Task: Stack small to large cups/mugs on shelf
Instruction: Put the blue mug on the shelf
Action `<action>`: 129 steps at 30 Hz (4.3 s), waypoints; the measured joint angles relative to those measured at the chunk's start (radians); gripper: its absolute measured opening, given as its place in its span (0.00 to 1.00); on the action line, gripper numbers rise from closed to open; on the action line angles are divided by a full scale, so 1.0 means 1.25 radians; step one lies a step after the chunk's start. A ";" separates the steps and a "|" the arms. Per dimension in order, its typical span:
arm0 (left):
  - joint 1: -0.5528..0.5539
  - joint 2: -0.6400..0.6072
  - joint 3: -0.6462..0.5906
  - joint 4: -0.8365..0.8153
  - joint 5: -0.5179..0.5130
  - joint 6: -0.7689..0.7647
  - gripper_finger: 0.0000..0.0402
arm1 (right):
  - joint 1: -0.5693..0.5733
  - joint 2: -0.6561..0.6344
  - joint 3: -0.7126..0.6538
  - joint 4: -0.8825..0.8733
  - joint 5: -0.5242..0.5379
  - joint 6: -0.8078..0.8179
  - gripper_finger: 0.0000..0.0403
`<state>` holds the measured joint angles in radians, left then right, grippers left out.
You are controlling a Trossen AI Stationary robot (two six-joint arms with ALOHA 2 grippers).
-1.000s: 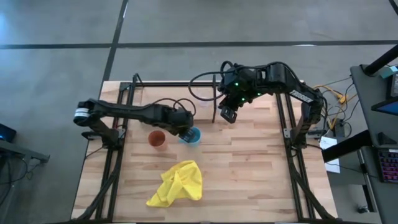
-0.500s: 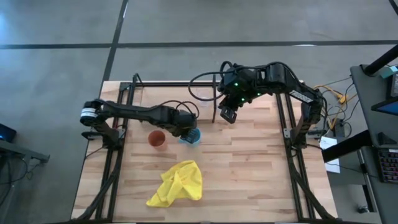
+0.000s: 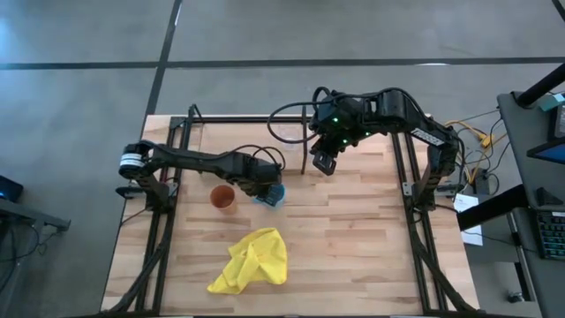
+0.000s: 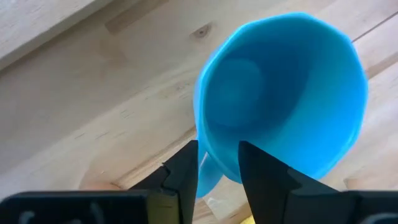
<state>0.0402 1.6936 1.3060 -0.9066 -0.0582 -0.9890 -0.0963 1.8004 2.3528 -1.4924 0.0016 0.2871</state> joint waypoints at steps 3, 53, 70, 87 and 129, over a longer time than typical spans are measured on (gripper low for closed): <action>0.000 0.001 0.000 0.001 0.000 0.000 0.19 | 0.000 0.000 0.000 0.000 0.000 -0.001 0.14; 0.106 -0.105 0.044 -0.003 -0.066 0.323 0.00 | 0.000 0.000 0.000 0.005 0.000 -0.022 0.14; 0.278 -0.106 0.044 -0.023 -0.059 0.426 0.00 | 0.000 0.000 0.000 0.005 0.000 -0.030 0.15; 0.414 -0.106 0.043 -0.022 -0.055 0.510 0.00 | 0.000 0.000 0.000 0.005 0.000 -0.030 0.15; 0.450 -0.105 0.001 0.061 0.045 0.731 0.03 | 0.000 0.000 0.000 0.007 0.001 -0.027 0.15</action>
<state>0.6025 1.5623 1.3078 -0.8300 -0.0025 -0.0749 -0.0967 1.8008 2.3524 -1.4837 0.0025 0.2531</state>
